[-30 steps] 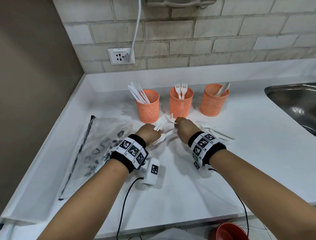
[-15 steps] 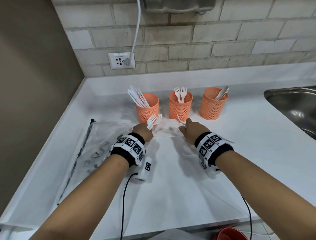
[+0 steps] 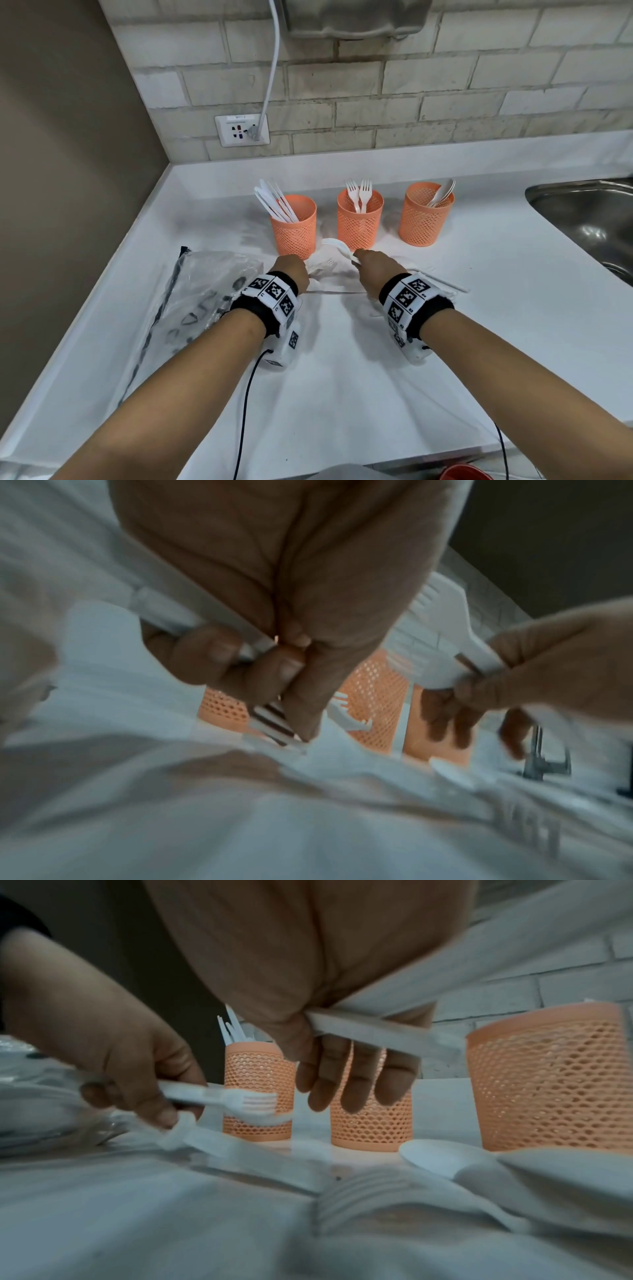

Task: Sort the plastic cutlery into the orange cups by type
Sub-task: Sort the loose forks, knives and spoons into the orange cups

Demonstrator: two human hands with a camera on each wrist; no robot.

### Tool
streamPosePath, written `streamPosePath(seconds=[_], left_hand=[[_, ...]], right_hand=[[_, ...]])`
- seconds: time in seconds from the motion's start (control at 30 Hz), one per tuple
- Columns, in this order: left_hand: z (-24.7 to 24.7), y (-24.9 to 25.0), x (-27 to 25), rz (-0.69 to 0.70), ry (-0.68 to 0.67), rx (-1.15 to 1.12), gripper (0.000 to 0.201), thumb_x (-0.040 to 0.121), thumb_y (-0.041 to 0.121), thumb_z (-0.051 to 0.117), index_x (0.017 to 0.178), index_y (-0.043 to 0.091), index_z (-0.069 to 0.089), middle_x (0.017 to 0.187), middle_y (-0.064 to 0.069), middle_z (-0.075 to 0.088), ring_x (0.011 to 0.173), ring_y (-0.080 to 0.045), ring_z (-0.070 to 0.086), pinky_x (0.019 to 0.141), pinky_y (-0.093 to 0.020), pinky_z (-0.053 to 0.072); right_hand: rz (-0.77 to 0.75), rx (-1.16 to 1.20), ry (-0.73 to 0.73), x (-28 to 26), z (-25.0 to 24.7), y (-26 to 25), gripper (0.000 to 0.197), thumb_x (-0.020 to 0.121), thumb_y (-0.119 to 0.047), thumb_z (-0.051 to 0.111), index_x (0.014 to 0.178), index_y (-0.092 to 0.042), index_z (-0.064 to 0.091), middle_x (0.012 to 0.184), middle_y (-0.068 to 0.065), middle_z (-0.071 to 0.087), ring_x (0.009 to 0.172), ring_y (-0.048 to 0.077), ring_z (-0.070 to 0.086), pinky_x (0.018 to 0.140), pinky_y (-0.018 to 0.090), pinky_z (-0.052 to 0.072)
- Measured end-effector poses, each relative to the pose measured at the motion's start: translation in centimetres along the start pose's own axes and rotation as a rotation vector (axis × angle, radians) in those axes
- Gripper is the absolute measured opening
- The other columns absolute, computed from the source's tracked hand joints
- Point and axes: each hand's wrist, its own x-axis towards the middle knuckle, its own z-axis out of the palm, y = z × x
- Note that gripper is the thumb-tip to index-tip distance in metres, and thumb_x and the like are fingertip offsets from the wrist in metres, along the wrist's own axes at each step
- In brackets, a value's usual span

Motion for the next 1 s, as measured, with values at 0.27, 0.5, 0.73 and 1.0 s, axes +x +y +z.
streamPosePath(seconds=[0.27,0.5,0.73,1.0], left_hand=[[-1.1,0.1,-0.2,0.024,0.122,-0.345,0.026,0.09,0.021,0.055,0.105,0.002,0.067,0.115,-0.016,0.065,0.11,-0.031,0.057,0.087,-0.028,0.043],[-1.7,0.5,-0.9,0.039,0.137,-0.733,0.018,0.094,0.019,0.049,0.08,0.012,0.058,0.065,-0.005,0.05,0.072,-0.027,0.046,0.055,-0.026,0.035],[-2.2,2.1,-1.1,0.022,0.086,-1.047,0.025,0.099,0.011,0.028,0.102,0.01,0.053,0.076,-0.004,0.046,0.055,-0.014,0.038,0.049,-0.023,0.032],[-2.8,3.7,-0.2,0.072,0.101,-1.153,0.023,0.098,0.008,0.039,0.085,0.01,0.057,0.078,-0.007,0.057,0.071,-0.02,0.056,0.068,-0.03,0.048]], right_hand=[[-0.131,0.045,-0.083,-0.5,0.1,-1.2,0.024,0.097,-0.016,0.036,0.114,-0.008,0.051,0.114,0.016,0.062,0.102,0.033,0.059,0.087,0.039,0.047],[-0.155,0.024,0.001,-1.0,-0.9,-0.7,0.037,0.1,-0.029,0.033,0.116,-0.001,0.05,0.113,0.022,0.062,0.103,0.036,0.058,0.082,0.037,0.043],[-0.103,0.053,0.136,-0.8,-1.5,0.6,0.049,0.1,-0.038,0.022,0.105,-0.001,0.052,0.102,0.021,0.064,0.095,0.036,0.058,0.071,0.034,0.037],[-0.06,0.386,0.198,0.4,-3.1,1.3,0.032,0.099,-0.013,0.036,0.125,0.004,0.037,0.105,0.026,0.061,0.096,0.038,0.059,0.065,0.027,0.032]])
